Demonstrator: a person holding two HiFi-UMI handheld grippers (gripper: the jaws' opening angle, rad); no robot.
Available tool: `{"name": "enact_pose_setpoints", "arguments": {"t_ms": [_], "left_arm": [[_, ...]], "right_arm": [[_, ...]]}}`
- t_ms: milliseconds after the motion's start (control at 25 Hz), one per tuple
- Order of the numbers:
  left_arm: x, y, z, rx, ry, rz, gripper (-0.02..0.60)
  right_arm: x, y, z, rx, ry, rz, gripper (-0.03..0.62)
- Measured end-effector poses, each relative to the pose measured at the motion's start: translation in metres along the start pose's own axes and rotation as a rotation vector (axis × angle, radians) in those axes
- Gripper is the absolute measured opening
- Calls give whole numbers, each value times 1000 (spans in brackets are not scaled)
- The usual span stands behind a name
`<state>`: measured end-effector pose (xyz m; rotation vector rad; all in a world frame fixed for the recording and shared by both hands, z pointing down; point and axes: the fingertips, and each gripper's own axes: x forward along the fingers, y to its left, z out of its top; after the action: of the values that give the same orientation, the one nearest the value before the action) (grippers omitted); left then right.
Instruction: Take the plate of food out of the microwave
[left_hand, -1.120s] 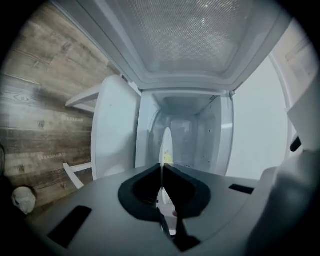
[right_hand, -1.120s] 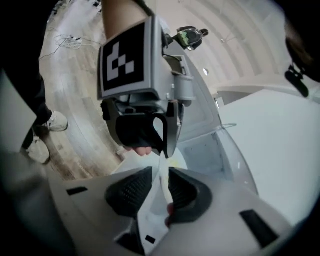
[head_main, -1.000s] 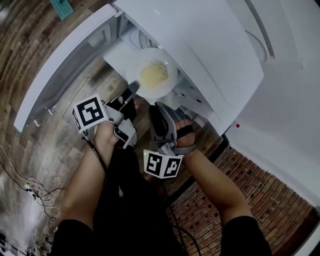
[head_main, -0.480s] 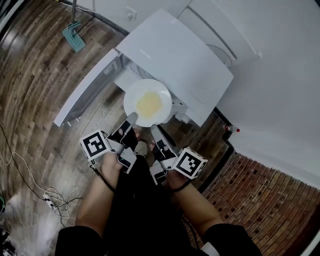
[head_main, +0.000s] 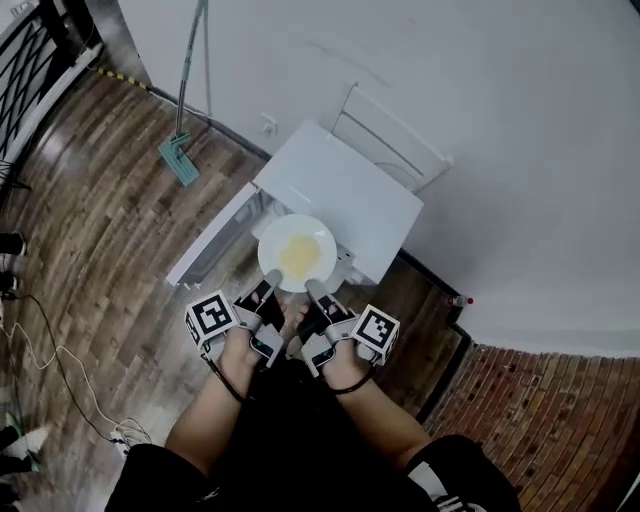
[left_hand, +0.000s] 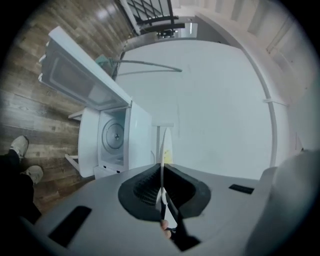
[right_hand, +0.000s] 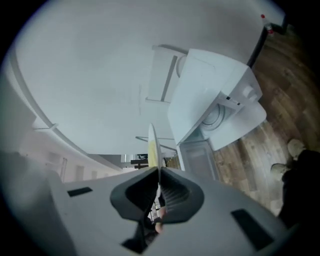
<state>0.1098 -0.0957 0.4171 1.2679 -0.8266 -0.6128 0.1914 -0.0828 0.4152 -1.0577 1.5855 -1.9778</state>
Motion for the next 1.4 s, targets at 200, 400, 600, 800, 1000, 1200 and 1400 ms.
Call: {"name": "enact_pose_setpoints", "arguments": {"t_ms": [200,400,600,800,1000,1200,1400], "left_arm": [[-7,-53,4,63,-5,32,9],[-9,-108,12,61,-60,9,9],[6,-146,20,118,-72,9,9],[9,-162,10,133,-90,-5,9],[12,-166,9,147,-72,-16,9],[16,-162,5,151,-42,-17,9],[18,-157,5,147,-19,-10,9]], "right_arm": [[-9,53,1,20,1,29,25],[-8,113,8,11,0,62,25],[-3,146,25,27,-15,98,25],[-14,160,33,11,-25,131,25],[-15,163,35,-4,-50,146,25],[-18,158,38,-5,-70,139,25],[-17,154,40,-1,-86,130,25]]}}
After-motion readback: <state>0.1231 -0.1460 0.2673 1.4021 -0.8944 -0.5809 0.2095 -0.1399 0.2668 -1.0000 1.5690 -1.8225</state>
